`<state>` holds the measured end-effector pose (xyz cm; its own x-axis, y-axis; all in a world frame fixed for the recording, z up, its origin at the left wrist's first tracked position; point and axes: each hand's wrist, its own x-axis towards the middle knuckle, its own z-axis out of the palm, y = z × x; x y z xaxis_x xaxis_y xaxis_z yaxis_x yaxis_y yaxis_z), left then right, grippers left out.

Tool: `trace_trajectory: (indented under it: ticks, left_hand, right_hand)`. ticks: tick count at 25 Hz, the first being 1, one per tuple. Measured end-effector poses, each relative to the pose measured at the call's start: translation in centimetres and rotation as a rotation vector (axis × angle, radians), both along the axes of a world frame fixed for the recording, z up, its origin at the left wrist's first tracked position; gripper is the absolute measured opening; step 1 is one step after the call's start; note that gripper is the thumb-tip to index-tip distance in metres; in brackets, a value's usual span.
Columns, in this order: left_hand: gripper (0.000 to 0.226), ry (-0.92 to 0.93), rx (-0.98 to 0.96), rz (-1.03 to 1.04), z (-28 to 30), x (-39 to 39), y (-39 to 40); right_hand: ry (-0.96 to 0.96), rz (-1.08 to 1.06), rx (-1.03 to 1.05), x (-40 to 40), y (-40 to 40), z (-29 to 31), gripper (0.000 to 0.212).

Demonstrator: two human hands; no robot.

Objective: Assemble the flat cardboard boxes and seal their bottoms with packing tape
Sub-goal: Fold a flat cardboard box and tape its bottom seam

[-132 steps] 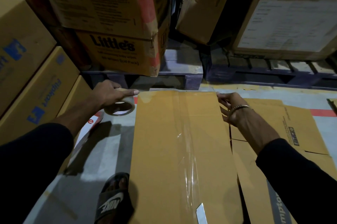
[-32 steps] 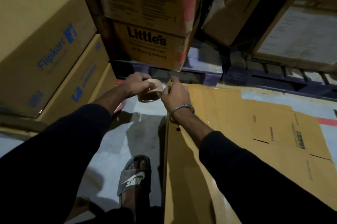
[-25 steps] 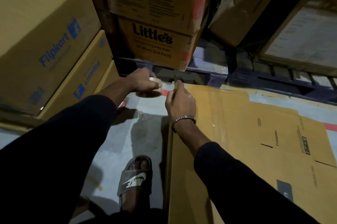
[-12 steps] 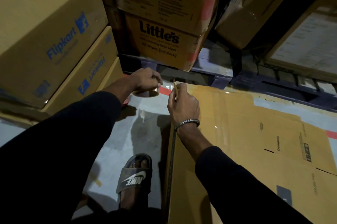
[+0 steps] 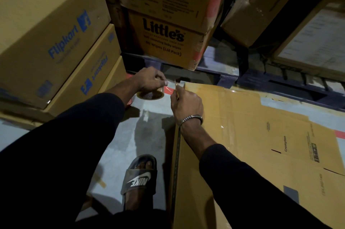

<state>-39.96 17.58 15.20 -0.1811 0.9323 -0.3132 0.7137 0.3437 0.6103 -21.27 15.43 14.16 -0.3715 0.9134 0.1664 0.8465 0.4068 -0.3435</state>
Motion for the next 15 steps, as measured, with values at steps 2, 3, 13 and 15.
trace_trajectory:
  ticks: [2,3,13,15]
  left_hand:
    - [0.024,-0.012,0.007,-0.004,-0.2,0.0,0.0]
    - [0.024,-0.012,0.017,-0.001,-0.3,0.0,-0.1]
    - [0.014,-0.059,0.058,0.113,-2.2,-1.3,-1.5]
    - [0.010,-0.148,0.082,0.164,-3.1,-1.8,-2.0]
  right_hand:
    - [-0.006,-0.026,-0.015,-0.2,0.4,-0.3,0.026]
    - [-0.012,-0.038,-0.023,-0.4,0.5,-0.5,0.026]
    - [0.421,-0.067,0.033,0.7,-0.3,-0.4,0.050]
    - [0.459,-0.091,0.042,0.7,0.2,-0.5,0.044]
